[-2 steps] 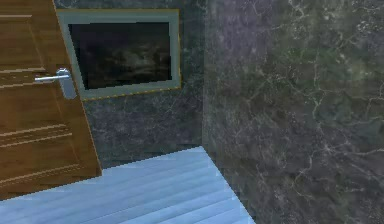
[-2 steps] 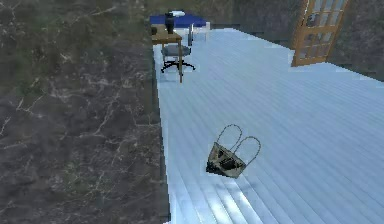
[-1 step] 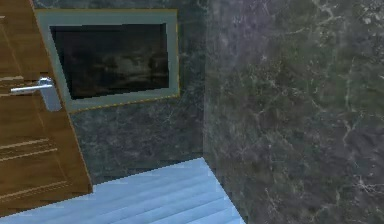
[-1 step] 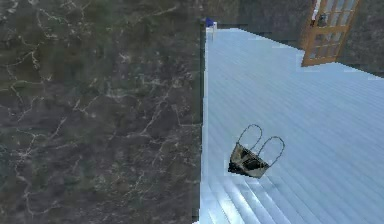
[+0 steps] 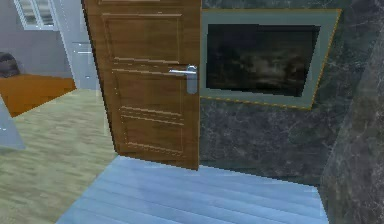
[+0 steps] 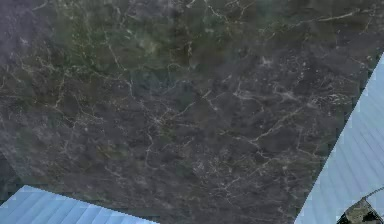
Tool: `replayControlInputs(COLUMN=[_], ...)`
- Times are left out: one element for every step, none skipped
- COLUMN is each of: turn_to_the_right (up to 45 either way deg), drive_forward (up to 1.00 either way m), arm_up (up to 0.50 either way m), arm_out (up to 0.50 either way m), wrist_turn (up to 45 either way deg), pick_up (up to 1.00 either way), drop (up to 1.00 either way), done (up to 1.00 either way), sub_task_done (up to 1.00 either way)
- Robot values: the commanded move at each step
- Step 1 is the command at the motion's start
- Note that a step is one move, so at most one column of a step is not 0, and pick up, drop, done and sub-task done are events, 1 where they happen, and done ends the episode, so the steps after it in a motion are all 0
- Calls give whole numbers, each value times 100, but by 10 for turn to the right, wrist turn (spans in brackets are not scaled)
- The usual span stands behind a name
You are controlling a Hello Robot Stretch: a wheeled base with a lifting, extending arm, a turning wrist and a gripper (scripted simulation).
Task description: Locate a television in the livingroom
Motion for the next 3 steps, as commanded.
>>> replayControlInputs(turn_to_the_right=[0,-450,-150], drive_forward=[25,0,0], arm_up=[0,0,0], arm_out=[0,0,0], wrist_turn=[0,0,0], pick_up=[0,0,0], drop=[0,0,0], done=[0,0,0], sub_task_done=[0,0,0])
